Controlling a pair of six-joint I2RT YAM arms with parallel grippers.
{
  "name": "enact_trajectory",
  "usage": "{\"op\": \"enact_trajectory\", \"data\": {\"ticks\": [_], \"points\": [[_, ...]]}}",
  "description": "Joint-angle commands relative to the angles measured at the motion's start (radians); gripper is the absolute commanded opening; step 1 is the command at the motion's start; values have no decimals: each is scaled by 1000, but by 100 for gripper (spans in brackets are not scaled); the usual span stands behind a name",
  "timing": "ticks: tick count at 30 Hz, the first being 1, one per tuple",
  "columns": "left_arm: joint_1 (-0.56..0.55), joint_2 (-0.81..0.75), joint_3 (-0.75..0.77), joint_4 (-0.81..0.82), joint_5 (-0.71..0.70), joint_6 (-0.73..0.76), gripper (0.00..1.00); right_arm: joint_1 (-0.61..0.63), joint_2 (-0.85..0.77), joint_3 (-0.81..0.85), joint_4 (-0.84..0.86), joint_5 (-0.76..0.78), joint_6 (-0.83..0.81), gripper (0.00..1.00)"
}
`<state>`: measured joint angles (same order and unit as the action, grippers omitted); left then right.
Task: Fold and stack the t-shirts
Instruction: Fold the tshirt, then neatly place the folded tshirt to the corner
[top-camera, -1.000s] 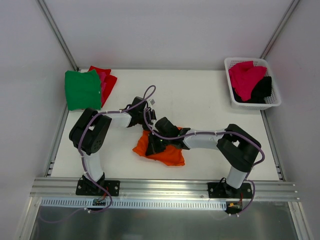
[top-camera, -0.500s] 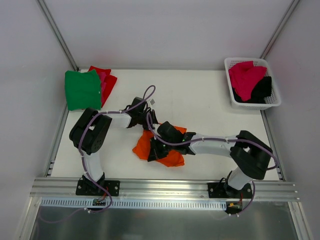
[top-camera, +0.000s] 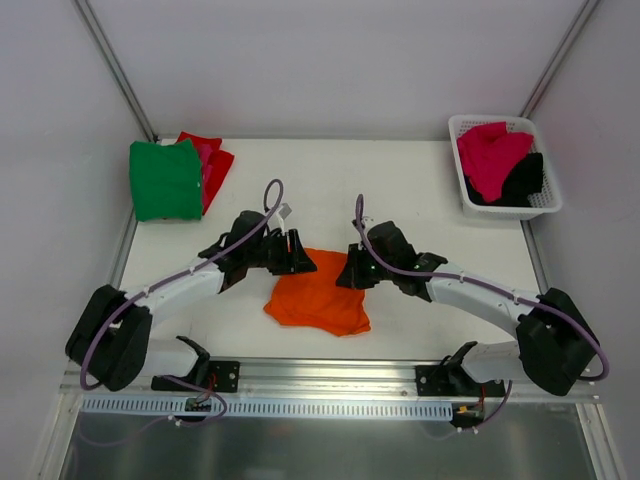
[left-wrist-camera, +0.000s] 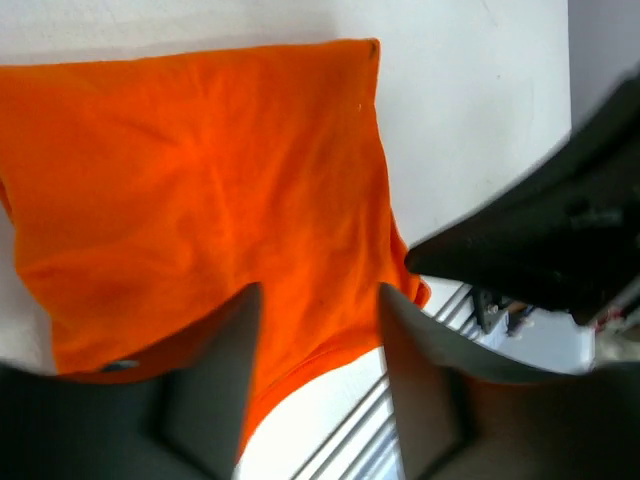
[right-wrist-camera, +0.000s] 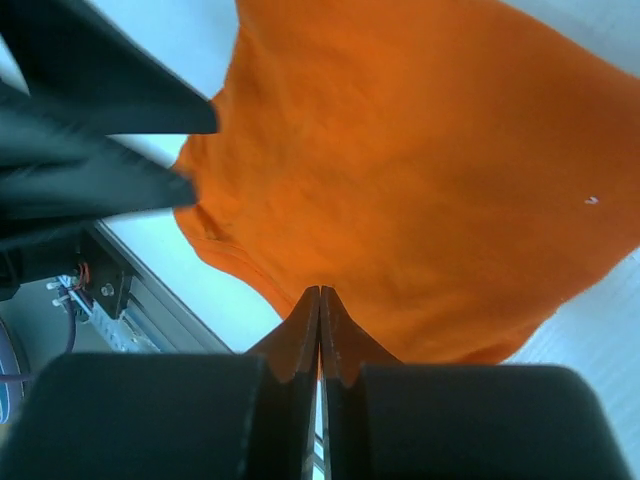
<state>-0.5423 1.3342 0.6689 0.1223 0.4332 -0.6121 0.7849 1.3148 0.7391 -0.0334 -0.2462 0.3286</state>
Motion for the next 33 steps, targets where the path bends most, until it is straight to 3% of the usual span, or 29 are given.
{"op": "enact_trajectory", "data": {"ticks": [1,4,6,7,8,10,14,21,26,29,33], "points": [[-27,-128,-141,-38,-48,0,56,-13,-6,-7,-19,13,-25,0],[-35,-254,-204,-75,-93,18,73,-18,-3,-12,-19,9,-26,4],[-33,-300,-226,-152,-166,37,76,-18,3,-12,-16,1,-23,15],[-28,-306,-232,-168,-171,44,76,-19,3,-15,-11,1,-20,15],[-28,-313,-235,-177,-178,45,76,-19,6,-21,-8,1,-16,14],[-28,-316,-245,-181,-183,41,76,-26,14,-24,10,-1,-5,0],[-28,-317,-247,-181,-186,29,75,-59,90,2,53,-24,12,1],[-30,-394,-236,-219,-194,28,73,-93,371,129,7,19,56,0],[-28,-483,-210,-303,-258,58,75,-95,429,122,-14,84,84,1],[-15,-451,-197,-319,-297,75,78,-95,422,102,-20,107,86,1],[-4,-262,-173,-317,-370,75,77,-93,379,62,-29,128,82,1]]}}
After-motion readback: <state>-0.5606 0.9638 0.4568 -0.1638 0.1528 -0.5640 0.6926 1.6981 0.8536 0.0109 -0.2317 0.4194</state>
